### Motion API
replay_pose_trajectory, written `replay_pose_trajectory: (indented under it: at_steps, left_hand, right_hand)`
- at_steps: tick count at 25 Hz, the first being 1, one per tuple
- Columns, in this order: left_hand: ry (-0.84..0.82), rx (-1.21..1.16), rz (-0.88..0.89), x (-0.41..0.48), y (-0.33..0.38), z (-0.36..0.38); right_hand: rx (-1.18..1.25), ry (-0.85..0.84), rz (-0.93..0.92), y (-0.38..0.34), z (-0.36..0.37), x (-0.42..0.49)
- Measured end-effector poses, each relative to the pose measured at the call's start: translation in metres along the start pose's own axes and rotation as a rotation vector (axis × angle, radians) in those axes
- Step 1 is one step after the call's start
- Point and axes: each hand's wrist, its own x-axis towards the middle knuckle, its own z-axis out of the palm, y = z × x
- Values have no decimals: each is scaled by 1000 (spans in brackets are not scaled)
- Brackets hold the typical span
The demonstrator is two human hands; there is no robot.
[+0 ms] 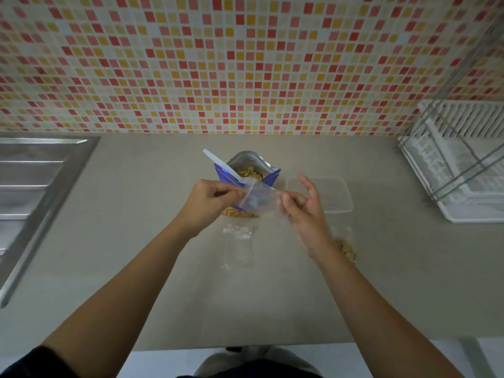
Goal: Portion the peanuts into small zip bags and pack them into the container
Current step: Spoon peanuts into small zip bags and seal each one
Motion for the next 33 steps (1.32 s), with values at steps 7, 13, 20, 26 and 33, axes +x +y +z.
replay_pose_trajectory:
  at_steps: [7, 13, 20, 26, 33]
  left_hand:
    - [-86, -212, -13, 16, 18, -6]
    - [-30, -123, 14, 27, 30, -3]
    - [103, 131, 41, 31, 30, 3]
    - [51, 242, 23, 40, 41, -2]
    - [37, 269, 2, 44, 41, 11]
  right_hand:
    - [-182, -75, -61, -25, -2, 17]
    - [-186, -95, -68, -31, -5, 28]
    - [-193, -53, -45, -34, -11, 29]
    - [-1104, -127, -576, -40, -1, 36]
    - [-1175, -144, -581, -32, 22, 45]
